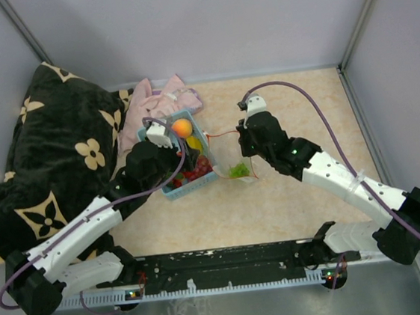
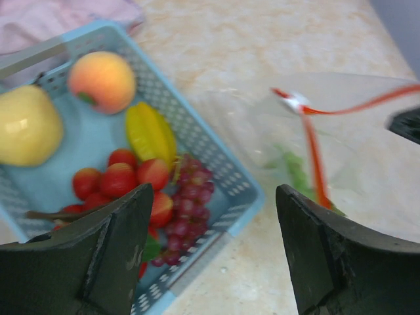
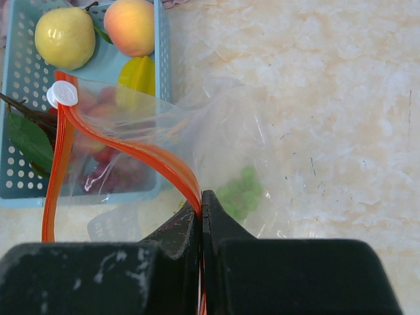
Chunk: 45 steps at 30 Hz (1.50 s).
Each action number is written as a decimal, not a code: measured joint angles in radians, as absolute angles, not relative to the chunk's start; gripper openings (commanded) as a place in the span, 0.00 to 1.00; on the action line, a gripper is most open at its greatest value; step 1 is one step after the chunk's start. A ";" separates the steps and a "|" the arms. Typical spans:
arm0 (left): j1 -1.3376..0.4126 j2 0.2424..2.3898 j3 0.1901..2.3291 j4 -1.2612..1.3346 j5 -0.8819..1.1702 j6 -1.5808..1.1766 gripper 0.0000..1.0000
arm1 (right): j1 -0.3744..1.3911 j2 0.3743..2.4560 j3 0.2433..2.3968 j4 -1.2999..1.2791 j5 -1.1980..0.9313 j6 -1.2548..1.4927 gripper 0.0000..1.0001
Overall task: Place the food in the zip-top bag and seal the zipper
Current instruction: Place the fake fruit in the zipper food storage bag, then pick up the fake fruit from the bin.
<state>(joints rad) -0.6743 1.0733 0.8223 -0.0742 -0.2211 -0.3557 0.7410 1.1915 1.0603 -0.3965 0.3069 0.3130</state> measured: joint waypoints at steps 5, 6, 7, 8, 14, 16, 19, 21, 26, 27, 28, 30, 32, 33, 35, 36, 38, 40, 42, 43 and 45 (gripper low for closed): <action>-0.563 1.085 0.809 -0.073 -0.236 -0.398 0.82 | 0.741 1.191 1.060 -0.407 0.314 0.307 0.00; -0.546 1.085 0.798 -0.067 -0.244 -0.408 0.81 | 0.741 1.191 1.060 -0.409 0.314 0.307 0.00; -0.536 1.085 0.789 -0.062 -0.245 -0.413 0.81 | 0.741 1.191 1.060 -0.410 0.313 0.307 0.00; -0.522 1.085 0.778 -0.056 -0.248 -0.419 0.80 | 0.741 1.191 1.060 -0.410 0.314 0.307 0.00; -0.459 1.111 0.748 -0.028 -0.249 -0.445 0.76 | 0.741 1.191 1.061 -0.411 0.313 0.297 0.00; -0.444 1.132 0.746 -0.016 -0.250 -0.450 0.76 | 0.741 1.191 1.062 -0.413 0.313 0.288 0.00; -0.432 1.152 0.735 -0.002 -0.260 -0.453 0.75 | 0.742 1.191 1.063 -0.413 0.313 0.272 0.00; -0.426 1.166 0.726 0.006 -0.266 -0.456 0.73 | 0.747 1.191 1.063 -0.412 0.318 0.259 0.00; -0.403 1.216 0.717 0.031 -0.266 -0.467 0.66 | 0.776 1.191 1.080 -0.416 0.350 0.225 0.00; -0.400 1.225 0.717 0.035 -0.265 -0.471 0.65 | 0.784 1.191 1.084 -0.414 0.360 0.218 0.00; -0.397 1.232 0.717 0.038 -0.264 -0.472 0.64 | 0.792 1.191 1.090 -0.416 0.373 0.210 0.00; -0.396 1.245 0.717 0.046 -0.260 -0.475 0.63 | 0.805 1.191 1.097 -0.415 0.395 0.199 0.00; -0.396 1.256 0.716 0.052 -0.256 -0.475 0.61 | 0.817 1.192 1.102 -0.418 0.416 0.187 0.00; -0.396 1.261 0.715 0.057 -0.253 -0.476 0.60 | 0.822 1.192 1.102 -0.419 0.426 0.182 0.00; -0.396 1.270 0.711 0.063 -0.249 -0.476 0.60 | 0.829 1.193 1.102 -0.420 0.442 0.176 0.00; -0.396 1.274 0.709 0.065 -0.247 -0.476 0.60 | 0.830 1.194 1.102 -0.421 0.449 0.174 0.00; -0.396 1.280 0.707 0.069 -0.242 -0.476 0.60 | 0.833 1.195 1.102 -0.421 0.460 0.170 0.00; -0.396 1.287 0.707 0.072 -0.242 -0.476 0.60 | 0.835 1.196 1.102 -0.420 0.465 0.167 0.00; -0.395 1.295 0.707 0.074 -0.242 -0.476 0.59 | 0.836 1.198 1.102 -0.420 0.469 0.165 0.00; -0.395 1.299 0.707 0.075 -0.242 -0.476 0.59 | 0.836 1.199 1.102 -0.420 0.470 0.164 0.00; -0.395 1.306 0.706 0.076 -0.241 -0.477 0.59 | 0.836 1.200 1.102 -0.420 0.471 0.164 0.00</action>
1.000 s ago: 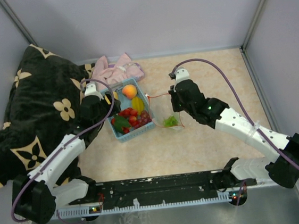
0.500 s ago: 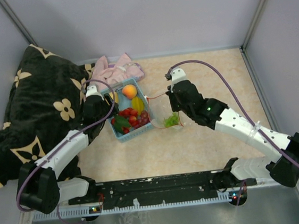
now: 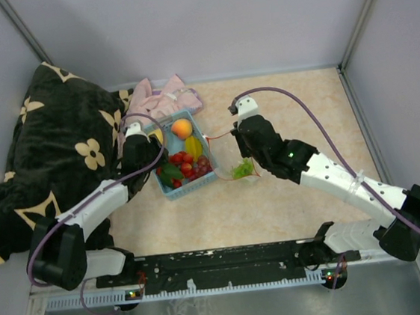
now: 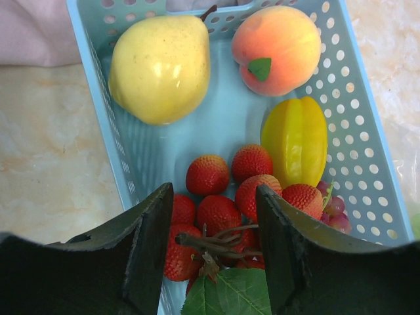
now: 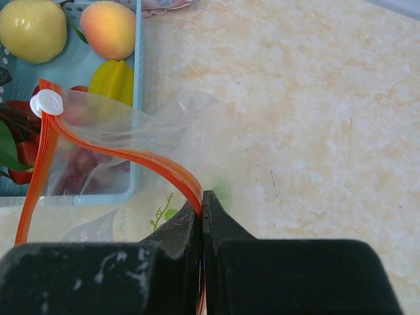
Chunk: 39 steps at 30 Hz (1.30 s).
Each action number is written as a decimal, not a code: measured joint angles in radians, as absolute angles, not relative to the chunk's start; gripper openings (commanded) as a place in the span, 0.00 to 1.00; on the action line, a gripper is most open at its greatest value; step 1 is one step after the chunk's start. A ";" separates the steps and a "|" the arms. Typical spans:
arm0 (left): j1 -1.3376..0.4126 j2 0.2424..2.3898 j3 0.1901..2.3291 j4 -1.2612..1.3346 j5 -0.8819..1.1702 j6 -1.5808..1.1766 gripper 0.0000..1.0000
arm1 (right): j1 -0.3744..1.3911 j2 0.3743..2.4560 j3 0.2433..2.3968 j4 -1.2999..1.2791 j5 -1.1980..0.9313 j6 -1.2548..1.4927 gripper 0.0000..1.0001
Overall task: Place the food in the zip-top bag and seal the zipper
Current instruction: Pick up the fake fruit from the bin.
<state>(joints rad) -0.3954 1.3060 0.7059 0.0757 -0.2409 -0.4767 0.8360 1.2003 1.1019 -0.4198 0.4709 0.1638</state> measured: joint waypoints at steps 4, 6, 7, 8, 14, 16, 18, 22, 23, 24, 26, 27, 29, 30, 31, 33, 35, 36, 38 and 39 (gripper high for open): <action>-0.395 1.320 0.697 0.077 -0.225 -0.486 0.57 | 0.836 1.200 1.102 -0.419 0.471 0.164 0.00; -0.395 1.328 0.694 0.081 -0.214 -0.493 0.56 | 0.836 1.201 1.102 -0.417 0.471 0.164 0.00; -0.395 1.334 0.693 0.084 -0.208 -0.496 0.55 | 0.836 1.201 1.102 -0.414 0.471 0.164 0.00; -0.395 1.340 0.693 0.086 -0.203 -0.498 0.53 | 0.836 1.202 1.102 -0.412 0.471 0.164 0.00; -0.395 1.369 0.693 0.093 -0.169 -0.513 0.34 | 0.836 1.210 1.102 -0.410 0.471 0.164 0.00; -0.395 1.369 0.691 0.100 -0.164 -0.519 0.23 | 0.836 1.211 1.102 -0.408 0.471 0.164 0.00; -0.395 1.365 0.686 0.110 -0.160 -0.522 0.17 | 0.836 1.211 1.102 -0.408 0.471 0.164 0.00; -0.395 1.322 0.679 0.113 -0.152 -0.524 0.05 | 0.836 1.211 1.102 -0.406 0.471 0.164 0.00; -0.395 1.303 0.678 0.113 -0.150 -0.524 0.04 | 0.836 1.211 1.102 -0.405 0.471 0.164 0.00; -0.395 1.285 0.678 0.113 -0.148 -0.523 0.02 | 0.836 1.211 1.102 -0.405 0.471 0.164 0.00; -0.395 1.239 0.678 0.114 -0.144 -0.522 0.00 | 0.836 1.211 1.102 -0.405 0.471 0.164 0.00; -0.395 1.217 0.678 0.115 -0.141 -0.522 0.00 | 0.836 1.211 1.102 -0.405 0.471 0.164 0.00; -0.395 1.177 0.678 0.119 -0.132 -0.520 0.00 | 0.836 1.211 1.102 -0.405 0.471 0.164 0.00; -0.395 1.159 0.677 0.123 -0.125 -0.519 0.00 | 0.836 1.211 1.102 -0.405 0.471 0.164 0.00; -0.395 1.139 0.677 0.129 -0.116 -0.517 0.00 | 0.836 1.211 1.102 -0.405 0.471 0.164 0.00; -0.395 1.110 0.676 0.136 -0.098 -0.511 0.00 | 0.836 1.212 1.102 -0.405 0.471 0.164 0.00; -0.395 1.078 0.675 0.136 -0.076 -0.503 0.00 | 0.836 1.213 1.102 -0.405 0.471 0.164 0.00; -0.395 1.062 0.675 0.136 -0.064 -0.500 0.00 | 0.836 1.214 1.102 -0.405 0.471 0.164 0.00; -0.395 1.027 0.675 0.136 -0.041 -0.495 0.00 | 0.836 1.214 1.102 -0.405 0.471 0.164 0.00; -0.395 1.007 0.675 0.136 -0.029 -0.493 0.00 | 0.836 1.215 1.102 -0.404 0.471 0.164 0.00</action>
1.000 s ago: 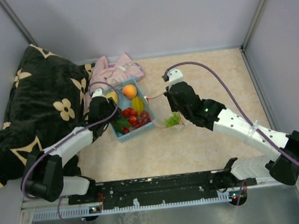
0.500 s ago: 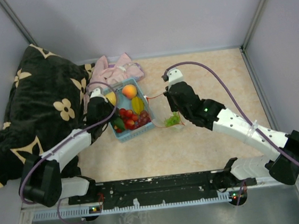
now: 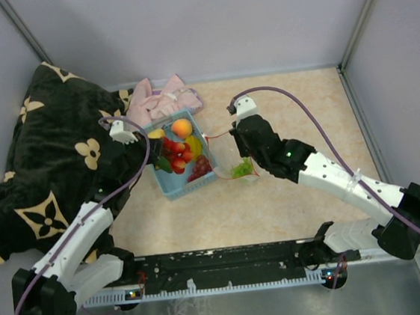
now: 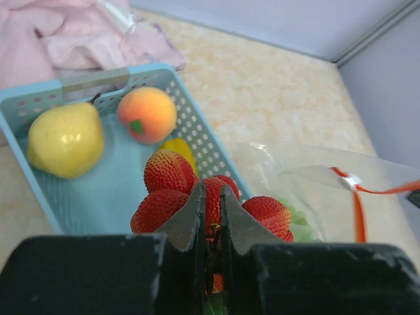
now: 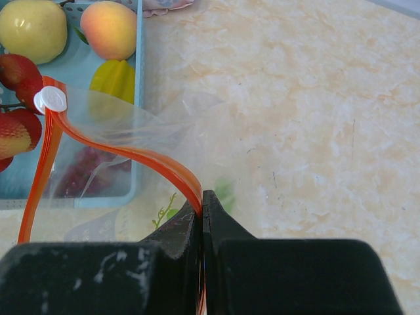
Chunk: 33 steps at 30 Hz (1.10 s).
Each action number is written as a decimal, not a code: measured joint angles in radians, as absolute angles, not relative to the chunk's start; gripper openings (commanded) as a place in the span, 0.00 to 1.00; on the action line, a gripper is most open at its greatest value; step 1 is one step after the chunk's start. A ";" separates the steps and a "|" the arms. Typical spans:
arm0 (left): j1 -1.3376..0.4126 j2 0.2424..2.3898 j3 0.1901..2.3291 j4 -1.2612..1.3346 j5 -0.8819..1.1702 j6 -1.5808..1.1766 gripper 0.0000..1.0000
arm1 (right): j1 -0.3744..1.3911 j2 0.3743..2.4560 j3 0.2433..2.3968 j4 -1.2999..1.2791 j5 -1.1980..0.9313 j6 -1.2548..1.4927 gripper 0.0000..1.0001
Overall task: Place the food in the zip-top bag and seal the zipper
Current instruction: Pick up the fake fruit from the bin, then place the fake fruit in the zipper food storage bag.
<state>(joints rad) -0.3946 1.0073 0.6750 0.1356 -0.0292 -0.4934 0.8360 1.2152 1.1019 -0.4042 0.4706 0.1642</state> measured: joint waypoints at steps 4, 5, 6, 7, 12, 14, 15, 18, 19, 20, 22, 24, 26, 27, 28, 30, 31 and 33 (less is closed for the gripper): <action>-0.395 0.922 0.675 0.141 0.029 -0.494 0.00 | 0.836 1.216 1.102 -0.404 0.471 0.165 0.00; -0.395 0.900 0.675 0.145 0.045 -0.496 0.00 | 0.836 1.217 1.102 -0.404 0.471 0.165 0.00; -0.395 0.883 0.675 0.150 0.059 -0.498 0.00 | 0.836 1.217 1.102 -0.404 0.471 0.165 0.00; -0.397 0.865 0.675 0.159 0.074 -0.501 0.00 | 0.836 1.217 1.102 -0.404 0.471 0.165 0.00; -0.406 0.810 0.675 0.220 0.163 -0.533 0.00 | 0.836 1.219 1.102 -0.405 0.470 0.165 0.00; -0.414 0.805 0.672 0.257 0.199 -0.551 0.00 | 0.836 1.219 1.102 -0.405 0.470 0.165 0.00; -0.420 0.801 0.665 0.280 0.215 -0.559 0.00 | 0.836 1.219 1.102 -0.405 0.470 0.165 0.00; -0.443 0.791 0.639 0.353 0.257 -0.583 0.00 | 0.836 1.219 1.102 -0.405 0.469 0.165 0.00; -0.452 0.791 0.634 0.374 0.267 -0.588 0.00 | 0.836 1.219 1.102 -0.405 0.469 0.166 0.00; -0.462 0.793 0.630 0.395 0.279 -0.593 0.00 | 0.836 1.219 1.102 -0.405 0.467 0.167 0.00; -0.486 0.800 0.629 0.435 0.294 -0.599 0.00 | 0.836 1.219 1.102 -0.405 0.465 0.168 0.00; -0.524 0.813 0.629 0.482 0.302 -0.602 0.00 | 0.836 1.219 1.102 -0.405 0.463 0.168 0.00; -0.566 0.827 0.629 0.520 0.302 -0.599 0.00 | 0.836 1.219 1.102 -0.405 0.460 0.168 0.00; -0.588 0.835 0.629 0.537 0.301 -0.596 0.00 | 0.836 1.219 1.102 -0.405 0.459 0.168 0.00; -0.612 0.845 0.629 0.554 0.299 -0.590 0.00 | 0.836 1.219 1.102 -0.405 0.459 0.168 0.00; -0.649 0.865 0.629 0.588 0.297 -0.582 0.00 | 0.836 1.219 1.102 -0.405 0.458 0.168 0.00; -0.666 0.879 0.629 0.608 0.295 -0.578 0.00 | 0.836 1.219 1.102 -0.405 0.458 0.168 0.00; -0.693 0.908 0.629 0.639 0.289 -0.568 0.00 | 0.836 1.219 1.102 -0.405 0.456 0.168 0.00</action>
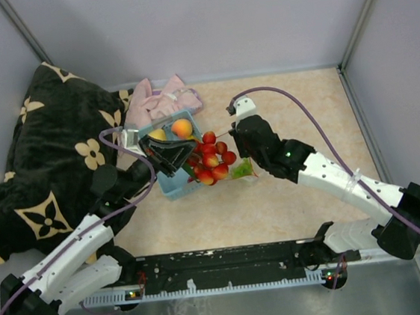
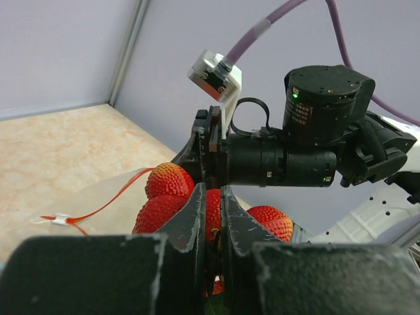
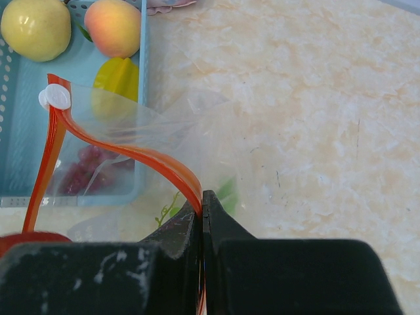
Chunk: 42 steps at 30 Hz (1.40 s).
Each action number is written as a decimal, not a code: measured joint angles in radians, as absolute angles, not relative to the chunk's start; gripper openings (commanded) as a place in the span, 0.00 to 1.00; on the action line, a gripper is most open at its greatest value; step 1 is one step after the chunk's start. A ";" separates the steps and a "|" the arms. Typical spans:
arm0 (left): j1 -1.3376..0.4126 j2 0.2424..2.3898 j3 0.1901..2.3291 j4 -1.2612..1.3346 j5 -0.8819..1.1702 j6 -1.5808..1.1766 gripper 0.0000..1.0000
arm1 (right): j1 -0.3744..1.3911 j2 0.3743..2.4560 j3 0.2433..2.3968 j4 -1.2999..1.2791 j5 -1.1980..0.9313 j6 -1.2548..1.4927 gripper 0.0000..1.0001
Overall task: Place the food in the zip-top bag and seal the zipper
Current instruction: Place the fake fruit in the zipper food storage bag.
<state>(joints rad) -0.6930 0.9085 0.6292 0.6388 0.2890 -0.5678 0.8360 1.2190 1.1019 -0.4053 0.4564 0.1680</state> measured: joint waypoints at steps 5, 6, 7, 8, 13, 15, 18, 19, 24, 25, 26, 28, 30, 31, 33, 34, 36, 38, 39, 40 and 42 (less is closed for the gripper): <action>-0.724 0.977 0.622 0.710 0.259 -0.538 0.00 | 0.836 1.220 1.102 -0.406 0.454 0.168 0.00; -0.726 0.989 0.618 0.720 0.249 -0.529 0.00 | 0.836 1.220 1.102 -0.406 0.453 0.168 0.00; -0.729 1.001 0.614 0.729 0.237 -0.520 0.00 | 0.836 1.220 1.102 -0.406 0.451 0.168 0.00; -0.733 1.013 0.609 0.738 0.226 -0.513 0.00 | 0.836 1.220 1.102 -0.406 0.450 0.168 0.00; -0.750 1.070 0.588 0.751 0.172 -0.469 0.00 | 0.836 1.220 1.102 -0.405 0.441 0.168 0.00; -0.764 1.084 0.588 0.748 0.144 -0.441 0.00 | 0.836 1.220 1.102 -0.405 0.439 0.168 0.00; -0.789 1.089 0.588 0.733 0.094 -0.394 0.00 | 0.836 1.220 1.102 -0.405 0.435 0.169 0.00; -0.798 1.090 0.588 0.730 0.078 -0.377 0.00 | 0.836 1.220 1.102 -0.406 0.432 0.169 0.00; -0.852 1.116 0.606 0.694 -0.014 -0.290 0.00 | 0.836 1.220 1.102 -0.406 0.406 0.182 0.00; -0.859 1.122 0.610 0.690 -0.025 -0.278 0.00 | 0.836 1.221 1.102 -0.406 0.403 0.184 0.00; -0.870 1.129 0.616 0.683 -0.039 -0.260 0.00 | 0.836 1.221 1.102 -0.406 0.401 0.187 0.00; -0.886 1.135 0.622 0.668 -0.049 -0.233 0.00 | 0.836 1.221 1.102 -0.410 0.401 0.189 0.00; -0.899 1.135 0.622 0.663 -0.043 -0.211 0.00 | 0.836 1.221 1.102 -0.413 0.403 0.195 0.00; -0.903 1.135 0.622 0.662 -0.033 -0.203 0.00 | 0.836 1.221 1.102 -0.413 0.403 0.196 0.00; -0.907 1.135 0.622 0.658 -0.006 -0.185 0.00 | 0.836 1.221 1.102 -0.413 0.406 0.203 0.00; -0.908 1.135 0.622 0.657 0.014 -0.179 0.00 | 0.836 1.221 1.102 -0.413 0.407 0.205 0.00; -0.908 1.135 0.622 0.659 0.055 -0.176 0.00 | 0.836 1.221 1.103 -0.413 0.409 0.207 0.00; -0.908 1.134 0.622 0.662 0.096 -0.175 0.00 | 0.836 1.222 1.107 -0.415 0.409 0.209 0.00; -0.908 1.134 0.622 0.665 0.115 -0.175 0.00 | 0.836 1.222 1.111 -0.413 0.409 0.211 0.00; -0.909 1.134 0.622 0.666 0.129 -0.175 0.00 | 0.836 1.222 1.114 -0.413 0.408 0.211 0.00; -0.912 1.134 0.622 0.668 0.147 -0.174 0.00 | 0.836 1.222 1.116 -0.410 0.402 0.212 0.00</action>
<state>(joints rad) -0.9115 1.1339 0.6224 0.6682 0.1474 -0.1741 0.8360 1.2224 1.1156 -0.4103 0.4019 0.2123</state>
